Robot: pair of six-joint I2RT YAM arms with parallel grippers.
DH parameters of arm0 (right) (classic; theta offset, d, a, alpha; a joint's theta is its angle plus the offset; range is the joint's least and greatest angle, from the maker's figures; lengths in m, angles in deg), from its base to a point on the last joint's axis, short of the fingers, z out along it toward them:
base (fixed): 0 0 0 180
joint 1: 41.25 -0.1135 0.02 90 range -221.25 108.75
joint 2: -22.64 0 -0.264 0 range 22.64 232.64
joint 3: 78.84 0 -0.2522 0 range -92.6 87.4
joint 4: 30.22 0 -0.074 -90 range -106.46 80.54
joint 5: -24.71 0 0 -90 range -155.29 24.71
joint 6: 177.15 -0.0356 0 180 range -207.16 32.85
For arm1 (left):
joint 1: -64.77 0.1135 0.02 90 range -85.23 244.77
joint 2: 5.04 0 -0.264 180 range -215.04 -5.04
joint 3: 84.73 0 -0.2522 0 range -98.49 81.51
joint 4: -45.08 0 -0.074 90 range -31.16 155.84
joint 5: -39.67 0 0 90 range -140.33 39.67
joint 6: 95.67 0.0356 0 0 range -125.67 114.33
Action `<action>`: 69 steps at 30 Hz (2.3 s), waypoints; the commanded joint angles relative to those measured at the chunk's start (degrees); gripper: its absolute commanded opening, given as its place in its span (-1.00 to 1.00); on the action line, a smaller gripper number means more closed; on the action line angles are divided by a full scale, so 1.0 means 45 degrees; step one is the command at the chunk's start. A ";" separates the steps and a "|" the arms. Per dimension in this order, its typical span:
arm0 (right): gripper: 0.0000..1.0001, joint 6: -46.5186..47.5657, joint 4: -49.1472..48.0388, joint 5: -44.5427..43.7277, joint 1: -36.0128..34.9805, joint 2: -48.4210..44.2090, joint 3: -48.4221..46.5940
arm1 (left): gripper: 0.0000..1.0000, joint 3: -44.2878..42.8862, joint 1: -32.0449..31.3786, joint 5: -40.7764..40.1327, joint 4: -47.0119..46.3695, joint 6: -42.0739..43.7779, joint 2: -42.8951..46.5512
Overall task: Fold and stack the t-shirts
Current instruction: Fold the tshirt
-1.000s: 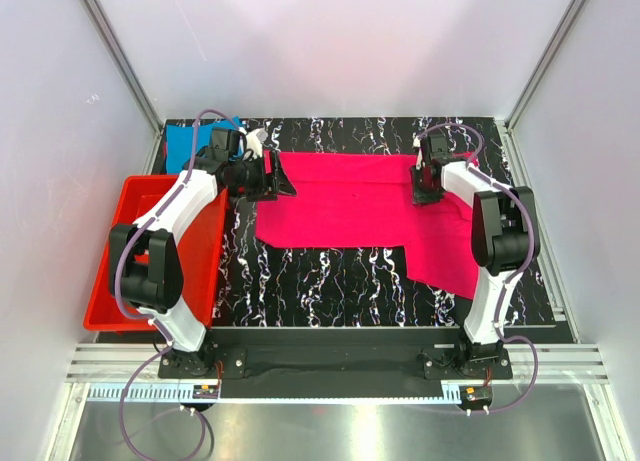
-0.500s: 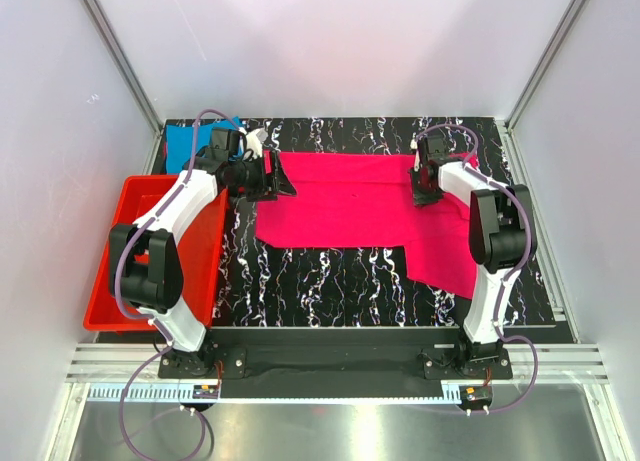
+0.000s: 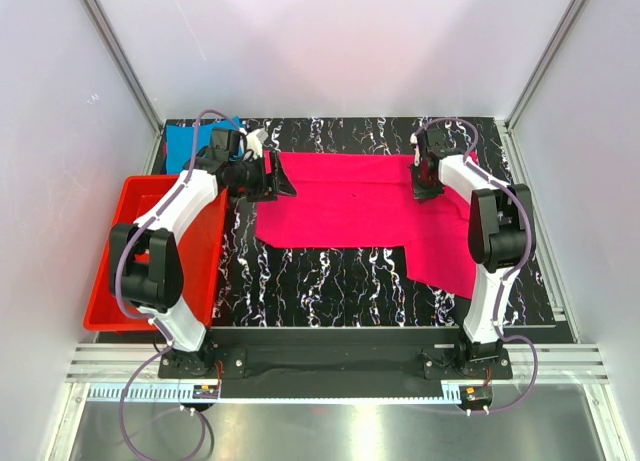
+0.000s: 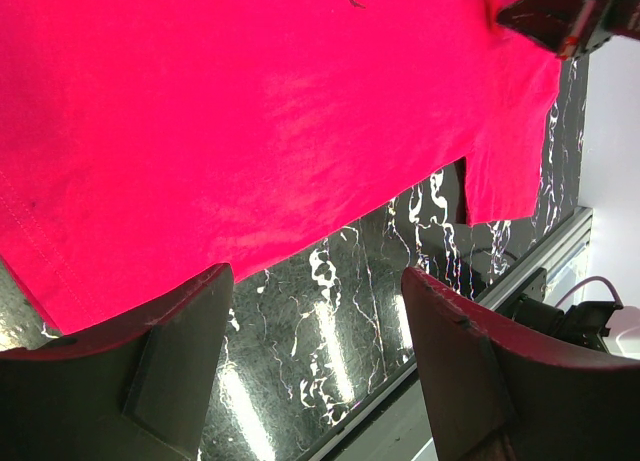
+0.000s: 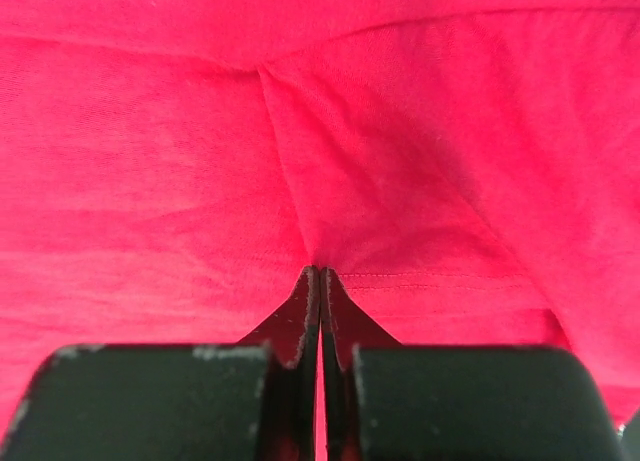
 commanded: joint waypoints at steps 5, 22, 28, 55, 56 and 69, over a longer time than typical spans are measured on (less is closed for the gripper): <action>-1.00 0.0077 0.1470 0.0833 -0.0179 -0.0365 -0.1215 | 0.48 -0.0302 0.0008 0.0116 -0.0304 0.0178 -0.0135; -0.56 -0.0644 0.2019 0.3200 -0.0160 0.0300 -0.1566 | 0.50 -0.0340 0.0008 -0.0838 0.0183 0.0198 -0.0019; -0.14 -0.2786 0.2680 0.1138 -0.0101 -0.1006 -0.2054 | 0.55 -0.0556 0.0067 -0.3143 0.1179 0.0217 0.0780; -0.02 -1.5605 0.7877 -0.3205 0.3902 -0.9447 0.7553 | 0.91 0.4874 0.1044 0.0156 -0.1788 -0.1658 0.4123; -0.01 -1.5839 0.7897 -0.3245 0.3980 -0.9446 0.7902 | 0.91 0.4913 0.0928 0.0078 -0.1807 -0.1619 0.4162; -0.01 -1.7558 0.5106 -0.2229 0.4606 -0.8763 0.9917 | 0.92 0.5421 0.0614 0.0839 -0.2607 -0.1853 0.4689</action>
